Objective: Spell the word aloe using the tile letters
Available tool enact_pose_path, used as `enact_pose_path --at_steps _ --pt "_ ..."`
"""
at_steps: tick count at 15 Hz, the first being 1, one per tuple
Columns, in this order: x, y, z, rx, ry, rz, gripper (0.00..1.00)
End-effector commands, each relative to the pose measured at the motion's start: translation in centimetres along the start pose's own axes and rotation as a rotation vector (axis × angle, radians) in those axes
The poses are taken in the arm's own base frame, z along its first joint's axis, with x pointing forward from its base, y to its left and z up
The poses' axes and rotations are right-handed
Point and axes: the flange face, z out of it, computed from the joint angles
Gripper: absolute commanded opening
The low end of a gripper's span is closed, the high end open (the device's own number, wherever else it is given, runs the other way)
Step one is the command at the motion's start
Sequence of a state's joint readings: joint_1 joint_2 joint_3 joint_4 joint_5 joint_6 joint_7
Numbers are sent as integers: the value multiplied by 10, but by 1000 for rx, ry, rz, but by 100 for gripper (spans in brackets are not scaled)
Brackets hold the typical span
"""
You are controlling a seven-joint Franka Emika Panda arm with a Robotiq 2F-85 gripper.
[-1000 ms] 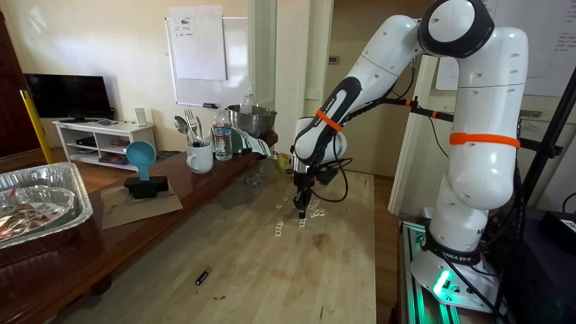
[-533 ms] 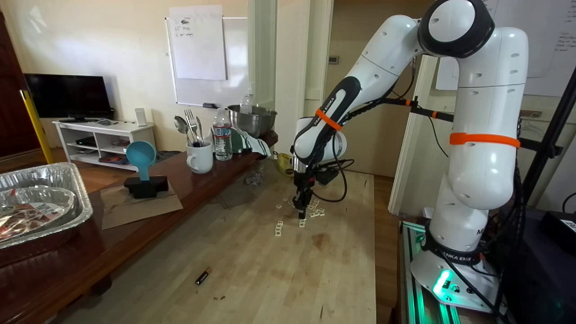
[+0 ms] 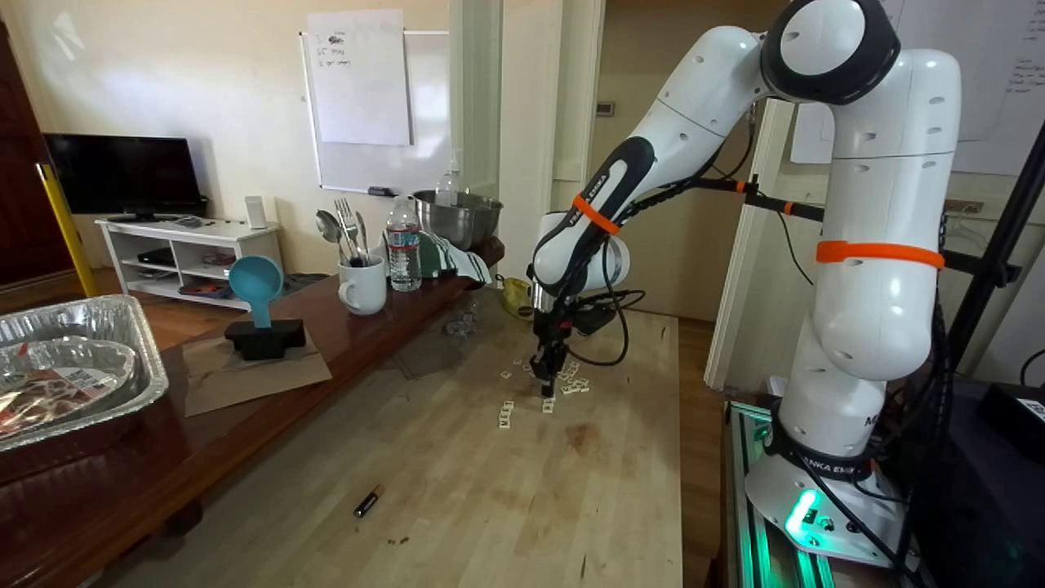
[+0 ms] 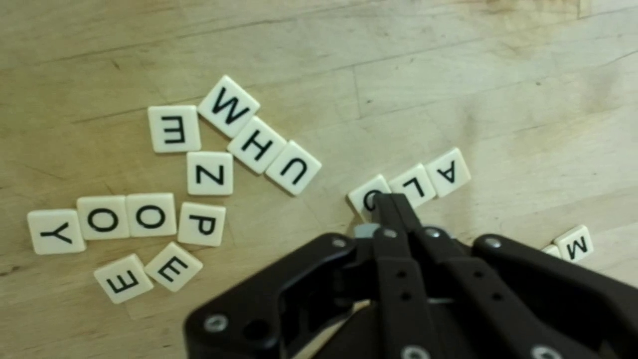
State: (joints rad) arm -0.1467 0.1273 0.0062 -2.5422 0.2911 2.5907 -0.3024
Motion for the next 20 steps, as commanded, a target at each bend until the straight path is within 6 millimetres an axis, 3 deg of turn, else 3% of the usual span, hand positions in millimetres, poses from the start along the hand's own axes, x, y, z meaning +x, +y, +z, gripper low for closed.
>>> enact_pose_path --at_steps 1,10,15,20 --pt "-8 -3 -11 17 30 15 0" --pt "-18 7 -35 -35 84 -32 0" --pt "-2 17 -46 -110 139 -130 0" --pt "7 0 -43 -117 161 -211 0"
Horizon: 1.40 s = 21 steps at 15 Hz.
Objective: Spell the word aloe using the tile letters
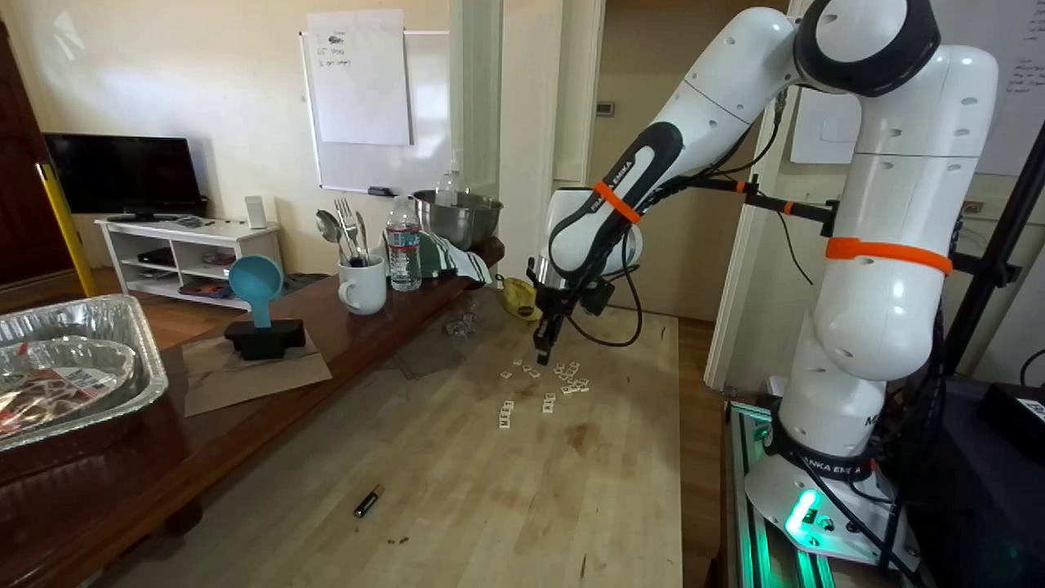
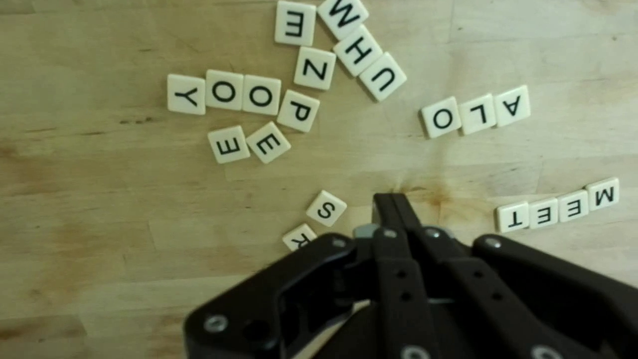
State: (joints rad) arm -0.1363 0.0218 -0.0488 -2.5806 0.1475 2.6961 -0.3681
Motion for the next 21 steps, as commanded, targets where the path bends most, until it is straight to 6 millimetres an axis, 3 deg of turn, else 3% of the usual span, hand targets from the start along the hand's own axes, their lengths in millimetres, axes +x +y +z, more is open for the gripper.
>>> enact_pose_path --at_steps 1,9,14,21 --pt "10 -20 5 -1 20 -76 0" --pt "28 -72 34 37 26 -254 0" --pt "35 -89 48 74 18 -307 0" --pt "27 -102 55 85 8 -378 0"
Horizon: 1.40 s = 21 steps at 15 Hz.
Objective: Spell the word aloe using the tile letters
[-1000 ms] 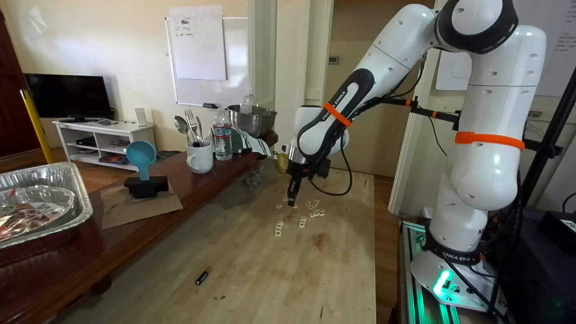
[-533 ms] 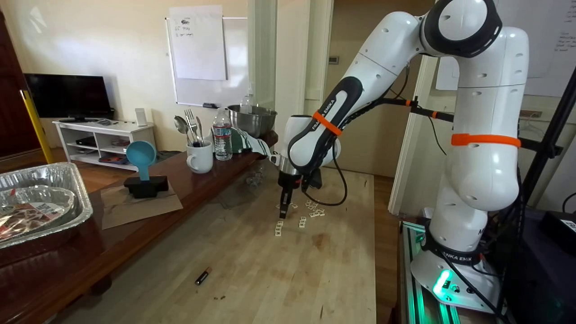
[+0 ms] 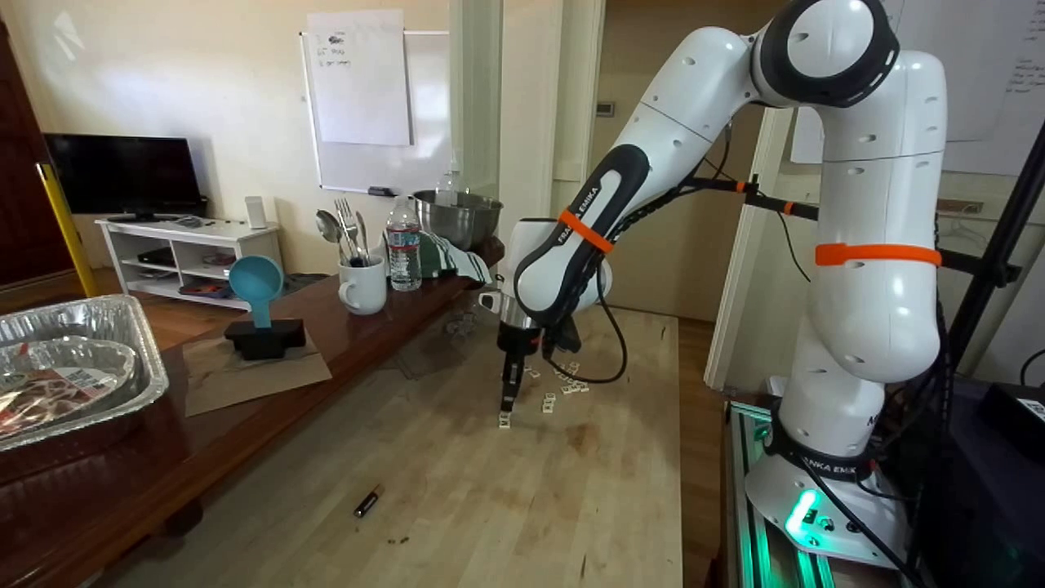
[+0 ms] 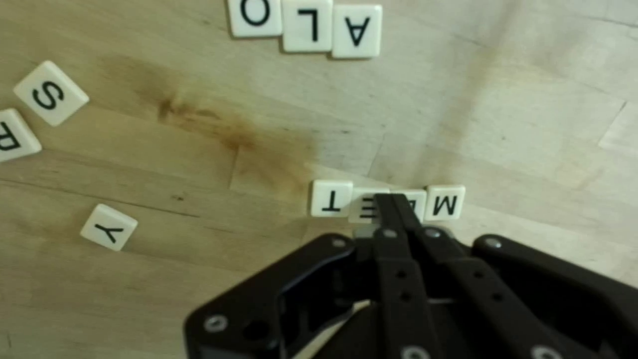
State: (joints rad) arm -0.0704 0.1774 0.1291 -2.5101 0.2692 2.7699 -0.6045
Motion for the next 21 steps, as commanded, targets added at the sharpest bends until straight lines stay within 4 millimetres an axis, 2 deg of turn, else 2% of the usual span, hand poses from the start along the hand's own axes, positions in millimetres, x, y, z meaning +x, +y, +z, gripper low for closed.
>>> enact_pose_path --at_steps 1,8,15,19,21 --pt "-4 1 8 0 2 -28 0" --pt "-17 1 15 8 -54 -47 0" --pt "-30 -4 12 -8 -121 -135 0" --pt "-36 2 10 -34 -126 -152 0" --pt "-37 11 9 -53 -116 -139 0"
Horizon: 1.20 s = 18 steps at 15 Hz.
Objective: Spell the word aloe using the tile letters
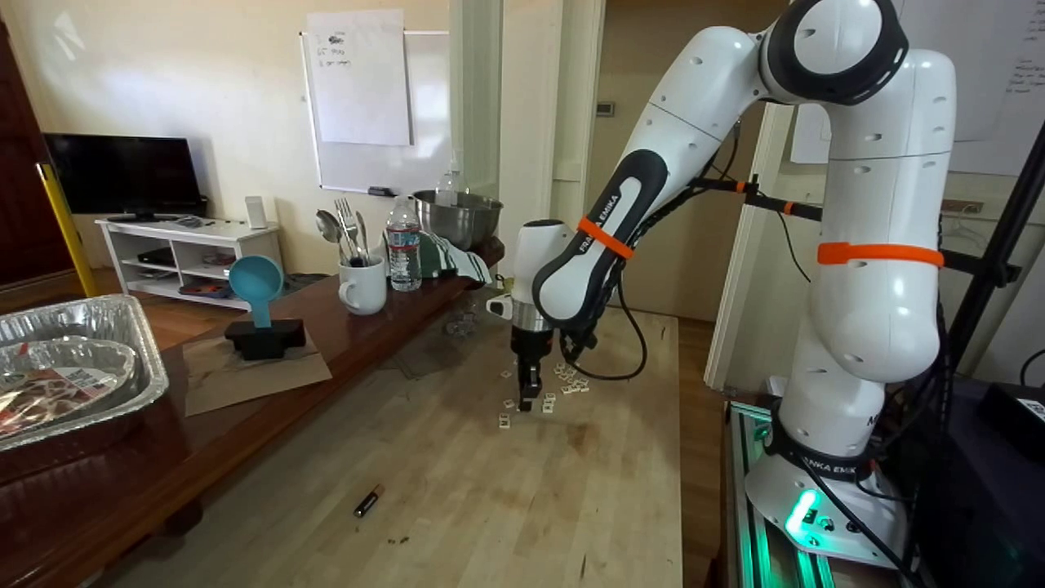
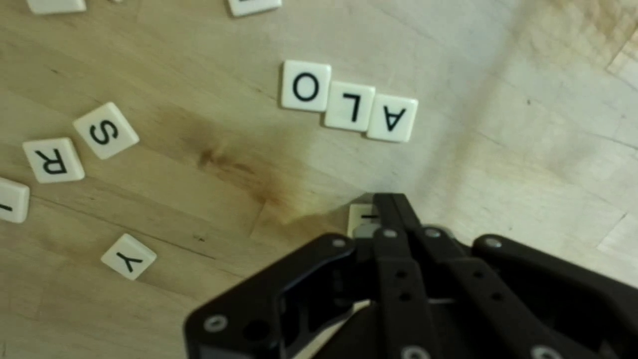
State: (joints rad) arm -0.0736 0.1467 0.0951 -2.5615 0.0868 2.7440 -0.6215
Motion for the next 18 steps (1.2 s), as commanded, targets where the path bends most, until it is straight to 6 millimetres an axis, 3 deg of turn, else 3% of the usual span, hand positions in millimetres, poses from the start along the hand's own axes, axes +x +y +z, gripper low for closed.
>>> enact_pose_path --at_steps 1,18 --pt "-16 10 8 -13 -28 16 0" --pt "-37 52 4 -41 -22 144 0"
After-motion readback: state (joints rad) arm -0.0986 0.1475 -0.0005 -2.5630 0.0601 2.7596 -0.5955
